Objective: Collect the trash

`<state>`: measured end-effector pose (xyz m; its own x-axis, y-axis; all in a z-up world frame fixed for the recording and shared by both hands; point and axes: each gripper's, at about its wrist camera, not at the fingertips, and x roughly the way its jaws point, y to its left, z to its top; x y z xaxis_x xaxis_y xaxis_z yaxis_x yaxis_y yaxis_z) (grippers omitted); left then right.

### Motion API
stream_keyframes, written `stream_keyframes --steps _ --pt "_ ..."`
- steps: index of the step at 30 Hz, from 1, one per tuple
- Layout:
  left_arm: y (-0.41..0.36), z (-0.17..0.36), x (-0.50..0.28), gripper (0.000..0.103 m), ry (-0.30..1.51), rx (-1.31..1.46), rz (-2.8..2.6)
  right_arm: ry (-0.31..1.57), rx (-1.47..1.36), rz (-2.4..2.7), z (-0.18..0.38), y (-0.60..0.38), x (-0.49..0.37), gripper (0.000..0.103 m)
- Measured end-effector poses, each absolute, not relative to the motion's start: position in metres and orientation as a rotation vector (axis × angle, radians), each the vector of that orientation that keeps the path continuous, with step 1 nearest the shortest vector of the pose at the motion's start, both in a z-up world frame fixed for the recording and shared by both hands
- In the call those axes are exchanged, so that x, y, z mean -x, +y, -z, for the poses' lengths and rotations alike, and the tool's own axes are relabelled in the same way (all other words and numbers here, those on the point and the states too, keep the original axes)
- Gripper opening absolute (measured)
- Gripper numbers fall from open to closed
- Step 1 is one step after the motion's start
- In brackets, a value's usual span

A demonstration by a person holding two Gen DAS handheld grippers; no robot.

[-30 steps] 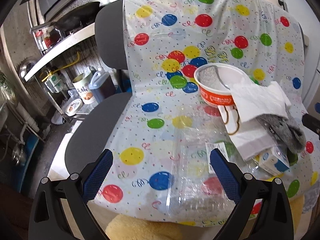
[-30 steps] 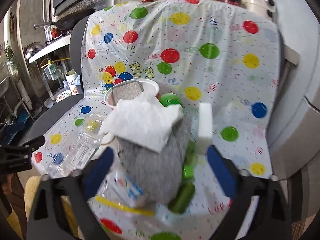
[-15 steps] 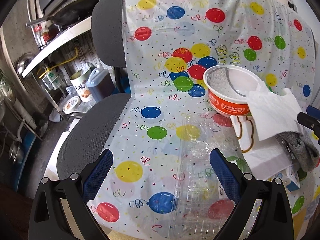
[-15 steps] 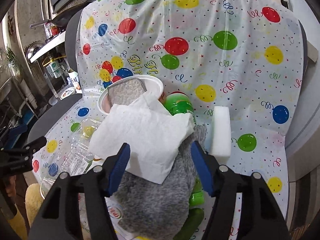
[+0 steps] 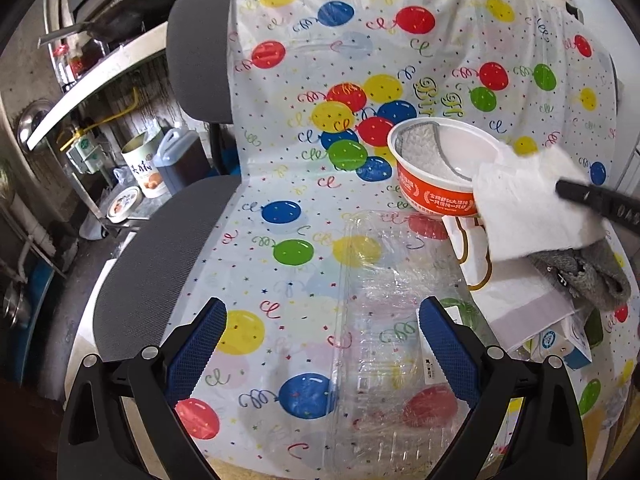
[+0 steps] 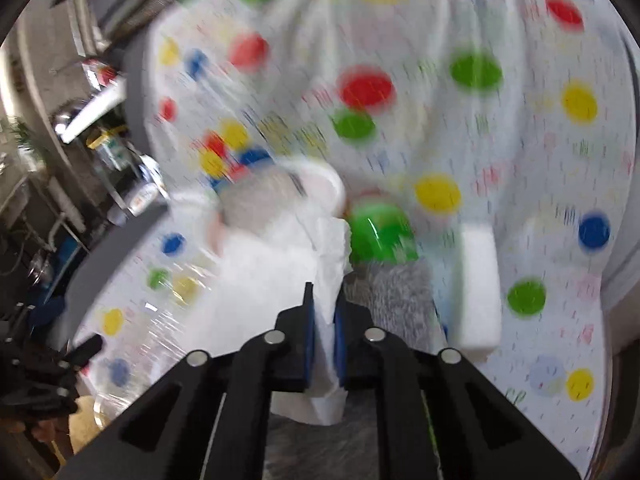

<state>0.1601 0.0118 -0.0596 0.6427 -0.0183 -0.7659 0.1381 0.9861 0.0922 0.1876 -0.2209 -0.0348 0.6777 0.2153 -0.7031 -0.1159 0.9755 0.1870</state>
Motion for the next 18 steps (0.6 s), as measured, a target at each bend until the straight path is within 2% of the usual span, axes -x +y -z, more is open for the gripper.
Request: stream_keyframes --steps 4,8,11,16,17,18 --pt "0.014 0.045 -0.148 0.095 0.837 -0.145 0.087 0.614 -0.096 -0.18 -0.026 -0.219 -0.154 0.007" --pt "0.007 0.035 -0.139 0.092 0.824 -0.135 0.118 0.558 -0.083 -0.141 -0.056 -0.229 -0.128 0.007" --pt "-0.01 0.033 -0.13 0.092 0.828 -0.135 0.173 0.606 -0.125 -0.135 -0.05 -0.243 -0.12 0.007" --pt "-0.035 0.036 -0.12 0.092 0.827 -0.178 0.209 0.799 -0.171 -0.25 0.002 -0.239 -0.124 0.009" --pt "-0.038 0.037 -0.119 0.093 0.828 -0.186 0.211 0.837 -0.14 -0.254 0.011 -0.234 -0.125 0.017" --pt "-0.041 0.038 -0.118 0.093 0.828 -0.193 0.213 0.857 -0.116 -0.259 0.017 -0.23 -0.125 0.033"
